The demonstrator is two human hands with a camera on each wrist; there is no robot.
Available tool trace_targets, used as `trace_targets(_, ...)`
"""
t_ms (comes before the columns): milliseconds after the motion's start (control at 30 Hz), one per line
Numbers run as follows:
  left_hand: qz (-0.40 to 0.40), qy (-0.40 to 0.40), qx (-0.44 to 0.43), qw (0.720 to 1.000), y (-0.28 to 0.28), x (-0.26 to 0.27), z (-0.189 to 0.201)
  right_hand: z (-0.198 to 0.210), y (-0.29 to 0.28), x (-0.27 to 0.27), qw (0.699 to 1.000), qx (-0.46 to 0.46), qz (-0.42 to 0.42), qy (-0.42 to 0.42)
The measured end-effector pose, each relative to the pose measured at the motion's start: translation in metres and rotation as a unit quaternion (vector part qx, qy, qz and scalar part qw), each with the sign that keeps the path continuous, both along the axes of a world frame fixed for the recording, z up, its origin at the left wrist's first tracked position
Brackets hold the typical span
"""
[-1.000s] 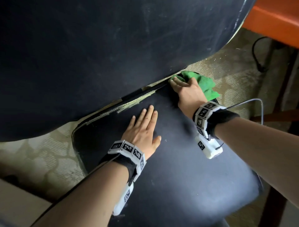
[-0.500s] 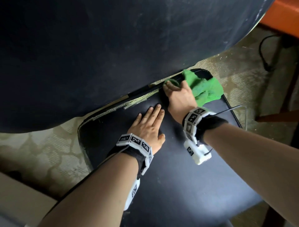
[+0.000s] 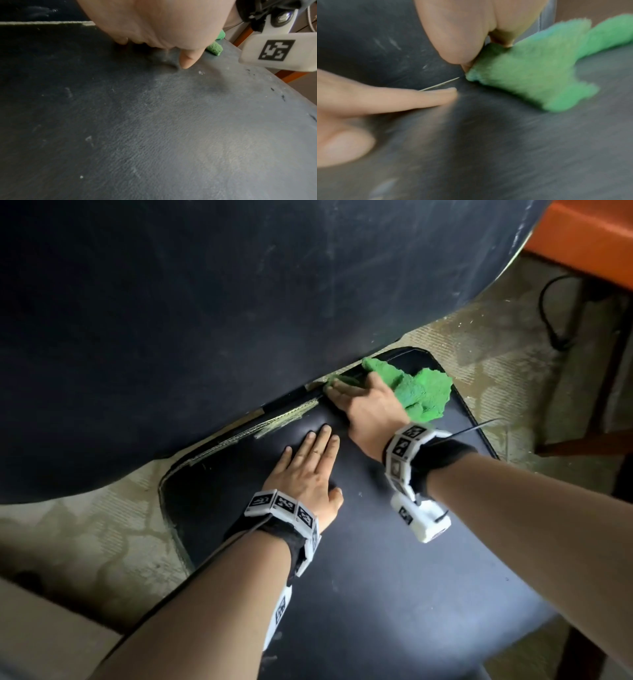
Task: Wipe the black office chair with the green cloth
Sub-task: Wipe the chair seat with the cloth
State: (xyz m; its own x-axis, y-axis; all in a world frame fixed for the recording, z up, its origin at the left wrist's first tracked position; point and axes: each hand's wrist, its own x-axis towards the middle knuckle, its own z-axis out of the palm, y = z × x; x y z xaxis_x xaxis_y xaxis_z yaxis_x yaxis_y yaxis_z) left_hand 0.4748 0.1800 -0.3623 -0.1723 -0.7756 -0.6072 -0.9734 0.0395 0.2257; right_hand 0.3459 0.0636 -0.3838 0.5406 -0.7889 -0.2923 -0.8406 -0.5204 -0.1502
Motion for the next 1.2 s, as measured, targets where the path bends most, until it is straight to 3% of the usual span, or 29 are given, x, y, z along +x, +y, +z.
trace_targets(133,0.004,0.001,0.011,1.000,-0.001,-0.005,0.002,0.021,-0.036,-0.051,0.992,-0.016,-0.122,0.023)
trace_targets(300,0.002,-0.002,0.024,1.000,-0.003,-0.005,0.001,0.008,-0.033,-0.044,0.988,-0.006,-0.155,-0.010)
trace_targets(467,0.002,-0.005,0.024,1.000,-0.002,-0.004,0.002,-0.003,0.001,-0.013,0.994,0.030,-0.101,-0.009)
trace_targets(567,0.010,0.004,0.022,1.000,-0.001,-0.001,0.002,0.004,-0.008,-0.024,0.998,0.013,-0.057,-0.011)
trace_targets(700,0.011,0.011,0.007,1.000,0.001,-0.002,-0.003,0.009,-0.019,-0.033,0.990,-0.008,-0.143,-0.008)
trace_targets(800,0.012,0.007,0.006,1.000,0.002,-0.004,-0.003,0.003,0.003,0.003,0.996,0.018,-0.090,-0.001)
trace_targets(900,0.017,0.017,0.005,1.000,0.000,-0.001,0.004,0.001,0.002,0.003,0.998,0.034,-0.049,-0.018)
trace_targets(1100,0.048,0.012,-0.008,0.999,0.015,0.022,0.016,0.015,-0.035,-0.053,0.989,-0.012,-0.147,0.009)
trace_targets(1200,0.041,0.001,-0.002,0.999,0.026,0.035,0.010,0.015,-0.030,-0.041,0.989,-0.007,-0.148,0.009)
